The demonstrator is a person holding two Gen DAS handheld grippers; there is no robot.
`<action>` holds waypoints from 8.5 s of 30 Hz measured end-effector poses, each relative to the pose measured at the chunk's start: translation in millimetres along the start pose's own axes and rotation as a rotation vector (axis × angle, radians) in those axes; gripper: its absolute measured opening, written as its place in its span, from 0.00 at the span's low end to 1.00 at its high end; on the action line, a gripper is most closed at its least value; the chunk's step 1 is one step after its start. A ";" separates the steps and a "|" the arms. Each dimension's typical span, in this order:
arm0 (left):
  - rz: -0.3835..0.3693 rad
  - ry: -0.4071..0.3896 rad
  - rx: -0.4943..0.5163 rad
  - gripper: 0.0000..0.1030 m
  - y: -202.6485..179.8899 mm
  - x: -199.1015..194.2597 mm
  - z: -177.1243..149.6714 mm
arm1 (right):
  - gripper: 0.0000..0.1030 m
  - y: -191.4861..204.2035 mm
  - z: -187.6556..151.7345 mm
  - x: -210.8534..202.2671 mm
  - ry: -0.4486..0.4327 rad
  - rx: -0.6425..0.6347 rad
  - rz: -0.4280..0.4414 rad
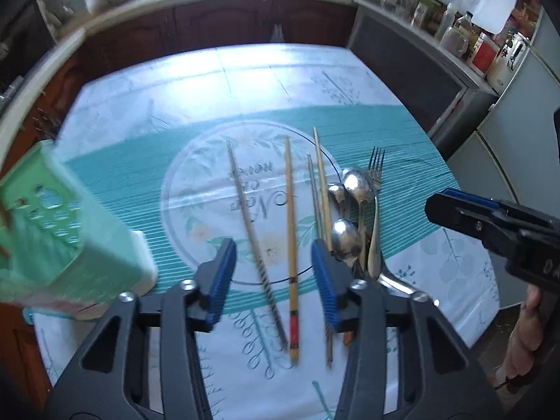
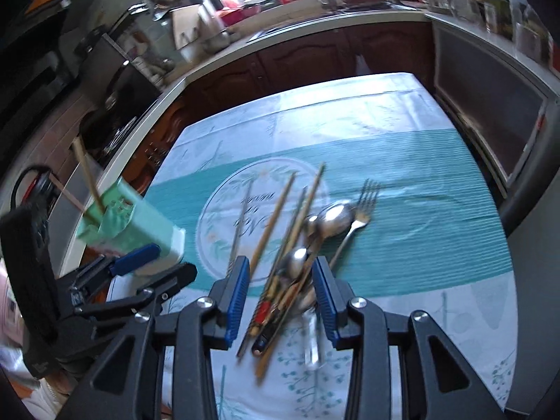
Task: Organize utensils
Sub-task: 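Withdraw both tools from the caddy toward the remaining utensils, then grasp a red-tipped chopstick with the left tool while the right tool grasps a wooden chopstick, then lift both held chopsticks and carry them over the green caddy, then lower the left tool's chopstick into the caddy and open the left tool, then lower the right tool's wooden chopstick into the caddy and open it, then move both tools back over the remaining metal chopsticks and spoons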
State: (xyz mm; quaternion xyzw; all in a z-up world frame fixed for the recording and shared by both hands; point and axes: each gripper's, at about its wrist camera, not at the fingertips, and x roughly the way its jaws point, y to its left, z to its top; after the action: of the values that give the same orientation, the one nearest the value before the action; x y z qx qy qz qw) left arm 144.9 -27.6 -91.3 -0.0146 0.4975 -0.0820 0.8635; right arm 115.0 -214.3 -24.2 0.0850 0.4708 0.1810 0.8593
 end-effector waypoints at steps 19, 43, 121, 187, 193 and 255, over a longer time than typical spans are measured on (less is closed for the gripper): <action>-0.017 0.251 -0.017 0.18 -15.7 103.2 43.4 | 0.31 -17.6 34.7 58.8 0.150 0.104 0.025; -0.095 0.162 -0.111 0.04 -8.6 86.7 46.2 | 0.10 -17.1 84.8 158.7 0.356 0.114 -0.120; 0.186 -0.808 -0.227 0.04 213.4 -159.4 -31.7 | 0.00 78.0 84.7 168.1 0.267 0.041 -0.113; 0.257 -0.478 -0.419 0.60 203.4 -146.7 -125.4 | 0.06 278.4 33.4 -15.8 -0.614 -0.384 0.415; 0.240 -0.487 -0.426 0.60 209.7 -145.3 -131.7 | 0.06 289.7 22.4 12.4 -0.657 -0.447 0.393; 0.139 0.209 -0.064 0.55 30.2 88.8 6.7 | 0.27 12.1 31.7 108.6 0.313 0.091 -0.032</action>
State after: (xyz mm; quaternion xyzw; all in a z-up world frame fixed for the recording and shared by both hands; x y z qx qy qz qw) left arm 198.2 -12.1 -167.2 0.0010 0.5870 -0.0070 0.8096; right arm 192.2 -159.9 -87.7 0.0870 0.6078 0.1570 0.7735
